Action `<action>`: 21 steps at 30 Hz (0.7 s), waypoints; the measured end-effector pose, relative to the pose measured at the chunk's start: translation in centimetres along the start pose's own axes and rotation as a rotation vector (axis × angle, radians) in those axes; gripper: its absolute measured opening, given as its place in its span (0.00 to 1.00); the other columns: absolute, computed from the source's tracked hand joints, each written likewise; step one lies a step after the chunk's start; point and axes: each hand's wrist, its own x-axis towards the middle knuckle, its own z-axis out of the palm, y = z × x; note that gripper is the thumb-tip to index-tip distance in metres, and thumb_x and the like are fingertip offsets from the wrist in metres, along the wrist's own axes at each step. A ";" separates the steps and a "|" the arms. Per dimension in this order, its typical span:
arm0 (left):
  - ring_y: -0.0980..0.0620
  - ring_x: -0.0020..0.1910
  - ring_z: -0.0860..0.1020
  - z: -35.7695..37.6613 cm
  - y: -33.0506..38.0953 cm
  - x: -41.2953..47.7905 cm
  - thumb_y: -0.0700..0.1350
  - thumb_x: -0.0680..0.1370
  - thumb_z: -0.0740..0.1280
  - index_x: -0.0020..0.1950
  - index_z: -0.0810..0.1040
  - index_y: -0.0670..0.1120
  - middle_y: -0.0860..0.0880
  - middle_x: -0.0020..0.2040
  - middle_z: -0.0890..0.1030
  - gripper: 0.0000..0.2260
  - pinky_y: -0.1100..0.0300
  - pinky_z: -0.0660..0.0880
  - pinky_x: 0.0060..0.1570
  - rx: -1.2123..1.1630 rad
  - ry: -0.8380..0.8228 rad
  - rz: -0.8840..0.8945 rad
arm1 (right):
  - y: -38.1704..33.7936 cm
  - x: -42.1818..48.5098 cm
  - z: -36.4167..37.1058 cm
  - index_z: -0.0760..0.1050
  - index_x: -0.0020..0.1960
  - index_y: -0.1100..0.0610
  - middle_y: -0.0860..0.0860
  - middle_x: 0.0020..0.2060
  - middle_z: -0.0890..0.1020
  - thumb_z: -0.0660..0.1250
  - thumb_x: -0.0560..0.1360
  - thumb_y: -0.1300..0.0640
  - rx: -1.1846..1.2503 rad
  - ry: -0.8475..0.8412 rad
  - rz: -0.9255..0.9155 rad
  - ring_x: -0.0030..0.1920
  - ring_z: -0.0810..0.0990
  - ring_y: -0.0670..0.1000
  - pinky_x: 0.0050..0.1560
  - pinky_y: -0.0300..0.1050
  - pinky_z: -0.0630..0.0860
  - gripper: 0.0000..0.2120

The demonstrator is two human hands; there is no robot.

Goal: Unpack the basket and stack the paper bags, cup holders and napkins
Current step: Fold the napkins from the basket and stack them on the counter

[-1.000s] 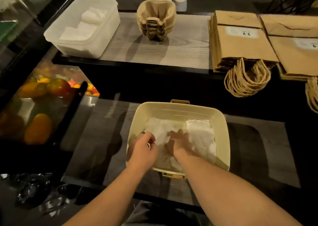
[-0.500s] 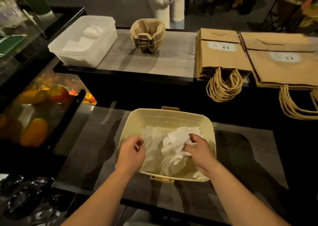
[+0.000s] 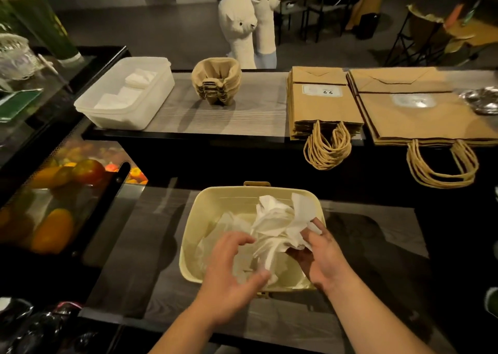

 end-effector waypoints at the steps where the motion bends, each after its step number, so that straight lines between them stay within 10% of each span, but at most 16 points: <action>1: 0.63 0.64 0.70 0.3 0.1 0.1 0.66 0.70 0.72 0.62 0.74 0.57 0.64 0.61 0.72 0.25 0.73 0.65 0.63 0.143 -0.029 0.095 | -0.2 -0.2 0.4 0.76 0.69 0.57 0.63 0.60 0.83 0.69 0.72 0.59 0.013 -0.020 -0.015 0.61 0.82 0.65 0.57 0.59 0.81 0.24; 11: 0.61 0.53 0.77 1.9 0.5 2.7 0.45 0.75 0.77 0.57 0.81 0.56 0.65 0.52 0.79 0.14 0.70 0.72 0.53 0.300 0.208 0.030 | 0.4 -1.5 3.0 0.78 0.67 0.54 0.60 0.58 0.84 0.63 0.82 0.59 0.084 -0.035 0.109 0.57 0.85 0.62 0.51 0.57 0.83 0.15; 15: 0.64 0.47 0.79 1.3 0.5 2.5 0.50 0.77 0.75 0.46 0.79 0.64 0.66 0.44 0.82 0.10 0.73 0.73 0.43 0.091 0.189 -0.143 | 0.7 -0.8 2.5 0.75 0.70 0.51 0.59 0.60 0.84 0.66 0.81 0.58 0.053 0.073 0.144 0.60 0.82 0.63 0.55 0.59 0.82 0.18; 21: 0.48 0.48 0.84 0.5 -0.9 2.4 0.39 0.75 0.76 0.49 0.85 0.49 0.51 0.44 0.87 0.06 0.52 0.81 0.48 -0.379 0.195 -0.415 | -0.2 -0.9 2.1 0.78 0.65 0.55 0.59 0.58 0.85 0.62 0.82 0.59 0.142 0.035 0.197 0.61 0.82 0.63 0.60 0.60 0.79 0.14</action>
